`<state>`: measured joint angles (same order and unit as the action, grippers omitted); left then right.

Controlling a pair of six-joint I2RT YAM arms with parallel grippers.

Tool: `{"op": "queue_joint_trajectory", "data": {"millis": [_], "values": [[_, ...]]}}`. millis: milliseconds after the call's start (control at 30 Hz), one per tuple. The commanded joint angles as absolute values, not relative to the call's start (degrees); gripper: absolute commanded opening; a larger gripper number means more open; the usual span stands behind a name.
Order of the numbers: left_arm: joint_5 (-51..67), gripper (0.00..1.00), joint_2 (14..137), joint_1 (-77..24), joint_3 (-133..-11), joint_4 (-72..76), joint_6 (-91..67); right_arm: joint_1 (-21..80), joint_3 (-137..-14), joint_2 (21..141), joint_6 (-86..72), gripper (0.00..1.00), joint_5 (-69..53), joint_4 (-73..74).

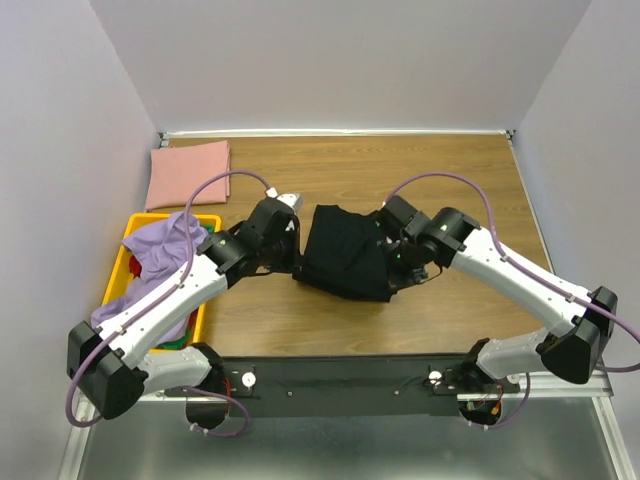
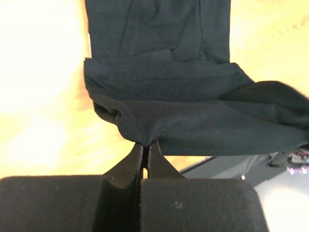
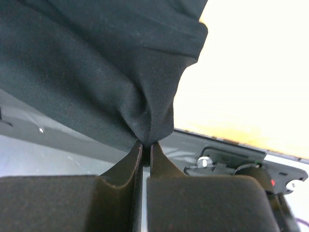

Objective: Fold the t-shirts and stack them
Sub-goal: Fold the tshirt

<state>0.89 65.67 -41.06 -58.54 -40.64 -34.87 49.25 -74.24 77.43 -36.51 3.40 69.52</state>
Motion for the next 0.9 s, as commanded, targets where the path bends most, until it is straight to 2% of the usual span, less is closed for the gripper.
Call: {"op": "queue_joint_trajectory", "data": {"millis": [0,200,433,600,867], "values": [[-0.4,0.0,67.8,-38.9,-62.1,-39.6,-30.2,44.1,-77.8,79.2,-29.5,0.01,1.7,70.6],[-0.4,0.0,70.7,-37.8,-66.0,-40.1,-28.3,41.7,-80.9,82.0,-25.6,0.01,-2.4,70.1],[6.9,0.0,65.3,-39.0,-60.5,-41.6,-28.3,41.7,-76.8,79.4,-24.7,0.01,-11.3,70.0],[9.4,0.0,59.6,-48.6,-54.3,-44.6,-32.3,41.7,-71.7,75.4,-24.4,0.01,-16.7,70.7],[8.3,0.0,50.8,-64.1,-52.5,-47.3,-49.6,42.4,-67.7,69.5,-23.6,0.01,-21.4,74.6]]}}
